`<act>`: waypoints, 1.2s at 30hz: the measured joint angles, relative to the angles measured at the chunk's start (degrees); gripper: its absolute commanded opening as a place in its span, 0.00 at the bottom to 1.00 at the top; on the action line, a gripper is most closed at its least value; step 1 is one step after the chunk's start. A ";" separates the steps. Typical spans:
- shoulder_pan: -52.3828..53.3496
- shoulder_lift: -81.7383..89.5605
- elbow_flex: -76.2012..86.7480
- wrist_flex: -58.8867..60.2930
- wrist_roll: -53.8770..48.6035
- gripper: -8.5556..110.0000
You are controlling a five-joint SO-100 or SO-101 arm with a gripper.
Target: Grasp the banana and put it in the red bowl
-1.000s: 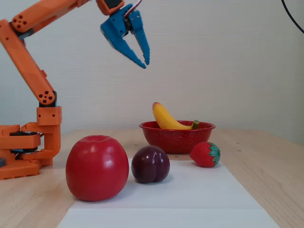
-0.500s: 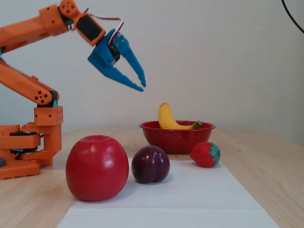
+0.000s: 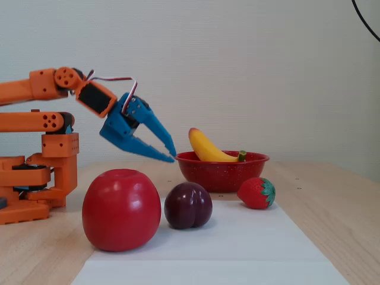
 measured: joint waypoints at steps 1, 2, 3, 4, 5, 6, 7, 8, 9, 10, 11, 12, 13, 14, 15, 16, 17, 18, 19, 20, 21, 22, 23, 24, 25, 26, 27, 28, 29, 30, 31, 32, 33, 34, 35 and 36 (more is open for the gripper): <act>-0.97 0.97 1.76 -0.62 -0.09 0.07; -1.05 1.67 2.99 -0.97 -0.09 0.07; -0.79 2.64 4.66 -1.05 -0.09 0.07; -0.62 3.43 6.33 -1.67 -0.09 0.07; -0.53 4.13 7.03 -2.20 -0.09 0.07; -0.53 4.57 7.03 -2.90 -0.09 0.07; -0.53 5.01 7.03 -4.22 -0.09 0.07; -0.53 5.45 7.21 -5.36 -0.09 0.07; -0.53 5.45 7.91 -6.68 -0.09 0.07; -0.53 5.45 8.17 -8.09 -0.09 0.07; -0.53 5.45 10.20 -9.14 -0.09 0.07; -0.53 5.62 11.34 -9.14 -0.09 0.07; -0.44 5.62 11.34 -8.79 -0.18 0.07; -0.44 5.71 11.34 -8.00 -0.44 0.07; -0.44 5.71 11.34 -6.86 -1.23 0.07; -0.44 5.71 11.43 -5.36 -2.29 0.07; -0.44 5.71 11.43 -4.13 -2.72 0.08; -0.44 5.71 11.43 -2.81 -3.08 0.08; -0.44 5.71 11.43 -1.32 -3.43 0.08; -0.44 5.71 11.43 0.35 -3.43 0.08; -0.44 5.71 11.43 1.93 -3.43 0.08; -0.44 5.71 11.43 3.34 -3.43 0.08; -0.44 5.71 11.43 4.48 -3.43 0.08; -0.44 5.80 11.43 5.71 -3.43 0.08; -0.44 5.80 11.43 7.12 -3.43 0.08; -0.88 5.80 11.43 8.53 -3.34 0.08; -1.58 5.80 11.43 9.23 -3.34 0.08; -2.11 5.80 11.43 9.40 -3.34 0.08; -2.20 5.80 11.43 9.40 -3.43 0.08; -2.11 5.80 11.43 9.40 -3.43 0.08; -1.93 5.80 11.43 9.40 -3.43 0.08; -1.93 5.80 11.43 9.40 -3.43 0.08; -1.93 5.80 11.43 9.40 -3.43 0.08; -1.93 5.80 11.43 9.40 -3.43 0.08; -1.93 5.80 11.43 9.40 -3.43 0.08; -1.93 5.80 11.43 9.40 -3.43 0.08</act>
